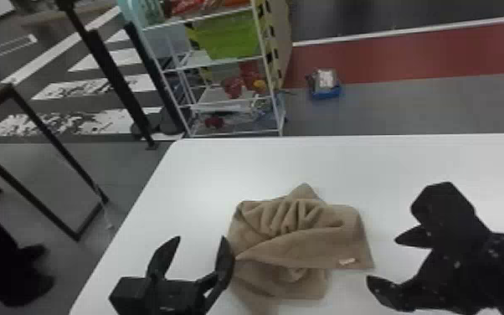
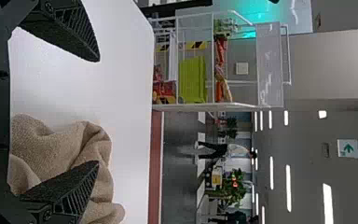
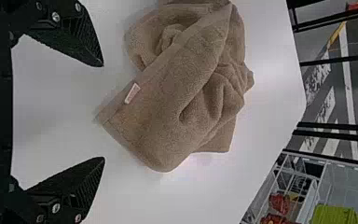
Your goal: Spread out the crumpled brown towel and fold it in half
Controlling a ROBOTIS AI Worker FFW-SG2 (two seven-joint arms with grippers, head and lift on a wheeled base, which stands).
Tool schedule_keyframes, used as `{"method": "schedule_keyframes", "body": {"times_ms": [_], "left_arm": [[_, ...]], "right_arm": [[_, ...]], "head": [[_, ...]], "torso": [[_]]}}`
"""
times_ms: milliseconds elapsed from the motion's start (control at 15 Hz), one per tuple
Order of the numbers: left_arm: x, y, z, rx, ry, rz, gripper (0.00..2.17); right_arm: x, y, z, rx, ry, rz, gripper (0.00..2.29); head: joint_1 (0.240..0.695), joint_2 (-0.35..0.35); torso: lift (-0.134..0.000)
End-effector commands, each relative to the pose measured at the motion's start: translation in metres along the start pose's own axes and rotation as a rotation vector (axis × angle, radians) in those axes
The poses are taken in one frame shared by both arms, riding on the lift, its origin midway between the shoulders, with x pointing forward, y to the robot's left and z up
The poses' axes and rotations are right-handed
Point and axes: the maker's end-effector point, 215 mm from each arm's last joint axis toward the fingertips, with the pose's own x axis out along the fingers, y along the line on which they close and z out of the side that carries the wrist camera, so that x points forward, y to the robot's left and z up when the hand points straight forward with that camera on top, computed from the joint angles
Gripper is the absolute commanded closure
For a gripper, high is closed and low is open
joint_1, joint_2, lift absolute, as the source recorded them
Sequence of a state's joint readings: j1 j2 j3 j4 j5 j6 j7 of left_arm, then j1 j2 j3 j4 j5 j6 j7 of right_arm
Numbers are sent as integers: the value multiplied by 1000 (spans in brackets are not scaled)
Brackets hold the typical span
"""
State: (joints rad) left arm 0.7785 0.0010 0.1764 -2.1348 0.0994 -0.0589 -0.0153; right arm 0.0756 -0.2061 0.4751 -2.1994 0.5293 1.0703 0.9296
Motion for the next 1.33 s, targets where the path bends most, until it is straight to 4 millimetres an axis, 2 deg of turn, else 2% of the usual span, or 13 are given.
{"method": "schedule_keyframes", "body": {"times_ms": [0,267,533,867,1000,1267], "left_arm": [[0,0,-1,-3,1,2,107],[0,2,-1,-3,0,5,107],[0,3,-2,-2,2,7,107],[0,3,-4,-4,5,7,107],[0,3,-4,-5,5,7,107],[0,6,-3,-3,4,11,107]], "right_arm": [[9,4,2,-3,46,0,201],[26,6,-3,-33,107,-14,252],[47,21,-6,-51,145,11,282],[60,29,2,-70,151,10,319],[64,27,5,-67,151,6,319],[71,21,-3,-65,184,0,373]], "head": [[695,350],[695,350],[695,350],[695,350],[695,350],[695,350]], "torso": [[-124],[-124],[-124],[-124],[-124],[-124]]}}
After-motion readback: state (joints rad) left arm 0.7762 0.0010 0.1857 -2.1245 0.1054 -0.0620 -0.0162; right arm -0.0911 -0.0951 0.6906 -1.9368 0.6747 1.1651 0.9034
